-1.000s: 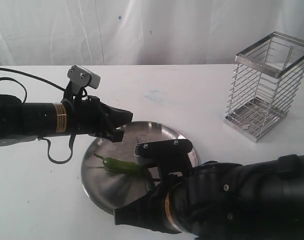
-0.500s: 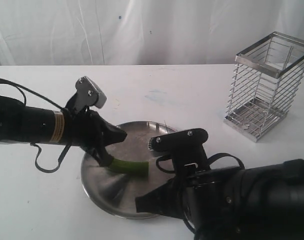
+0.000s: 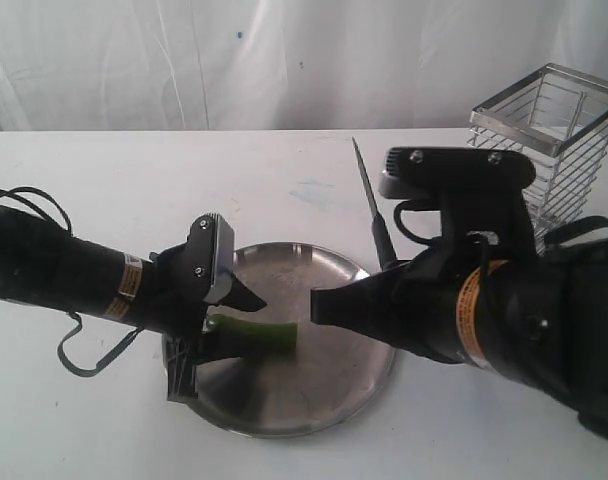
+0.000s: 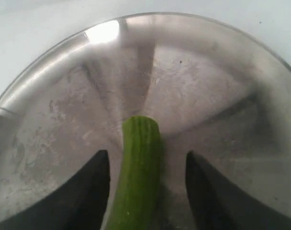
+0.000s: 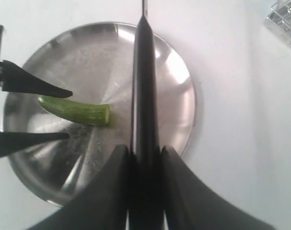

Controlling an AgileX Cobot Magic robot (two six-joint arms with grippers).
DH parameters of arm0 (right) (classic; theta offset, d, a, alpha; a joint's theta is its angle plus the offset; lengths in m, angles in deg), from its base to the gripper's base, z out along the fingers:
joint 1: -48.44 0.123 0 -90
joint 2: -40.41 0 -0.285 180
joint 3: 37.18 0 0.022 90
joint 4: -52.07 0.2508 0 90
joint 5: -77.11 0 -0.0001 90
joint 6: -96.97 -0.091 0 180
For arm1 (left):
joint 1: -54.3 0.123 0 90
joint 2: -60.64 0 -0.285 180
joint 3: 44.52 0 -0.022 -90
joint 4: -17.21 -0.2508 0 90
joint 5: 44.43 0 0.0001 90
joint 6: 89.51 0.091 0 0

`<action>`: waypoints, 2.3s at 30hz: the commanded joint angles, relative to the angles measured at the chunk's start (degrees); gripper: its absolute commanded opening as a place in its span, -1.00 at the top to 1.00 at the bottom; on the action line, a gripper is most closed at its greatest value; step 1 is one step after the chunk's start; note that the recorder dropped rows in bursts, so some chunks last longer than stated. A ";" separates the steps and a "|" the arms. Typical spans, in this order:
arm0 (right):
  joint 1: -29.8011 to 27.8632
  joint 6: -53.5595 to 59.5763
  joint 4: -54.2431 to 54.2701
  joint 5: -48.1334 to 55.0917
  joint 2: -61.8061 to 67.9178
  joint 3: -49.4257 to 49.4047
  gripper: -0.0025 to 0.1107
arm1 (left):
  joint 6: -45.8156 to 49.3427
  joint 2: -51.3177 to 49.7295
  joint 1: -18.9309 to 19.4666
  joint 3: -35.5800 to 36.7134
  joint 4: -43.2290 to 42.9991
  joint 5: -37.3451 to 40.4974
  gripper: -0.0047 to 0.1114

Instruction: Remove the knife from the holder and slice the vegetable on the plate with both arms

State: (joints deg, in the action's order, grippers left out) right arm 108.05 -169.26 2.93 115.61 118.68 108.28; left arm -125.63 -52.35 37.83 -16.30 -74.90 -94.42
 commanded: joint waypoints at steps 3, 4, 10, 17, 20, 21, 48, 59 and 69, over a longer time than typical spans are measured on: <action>-0.50 2.09 1.12 0.89 -2.42 0.06 0.96 | -0.23 -1.35 -0.24 0.34 -0.25 1.03 -0.14; -0.50 2.09 1.33 0.73 -2.41 0.06 0.96 | -0.23 -1.63 -0.24 0.34 -0.16 2.40 -0.14; -0.34 2.63 4.22 -0.32 -2.32 0.06 0.96 | -0.09 -3.09 -0.24 0.24 3.68 4.65 -0.14; -0.25 2.63 4.58 -0.36 -2.32 -0.04 0.96 | -2.81 -3.18 -0.24 0.24 4.45 4.78 0.51; -0.25 2.63 4.58 -0.36 -2.32 -0.04 0.96 | -3.30 -3.18 -0.24 -0.32 6.49 3.78 0.87; -0.25 2.63 4.58 -0.36 -2.32 -0.04 0.96 | -5.05 -3.18 -0.24 -0.93 7.44 2.96 0.92; -0.25 20.17 22.57 -13.16 12.53 -0.04 0.96 | -11.67 1.20 1.19 -3.76 12.88 2.04 -0.20; -0.25 13.78 15.92 -13.90 17.80 -0.04 0.96 | -23.47 2.57 7.25 -3.76 21.07 -3.52 0.91; -0.25 3.19 7.76 -14.51 18.77 -0.04 0.96 | -22.33 2.57 7.25 -3.76 22.32 -4.49 0.91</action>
State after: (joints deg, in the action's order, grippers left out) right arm 107.83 -164.79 11.73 101.57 137.13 108.28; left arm -148.18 -50.41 44.93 -19.82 -52.84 -98.46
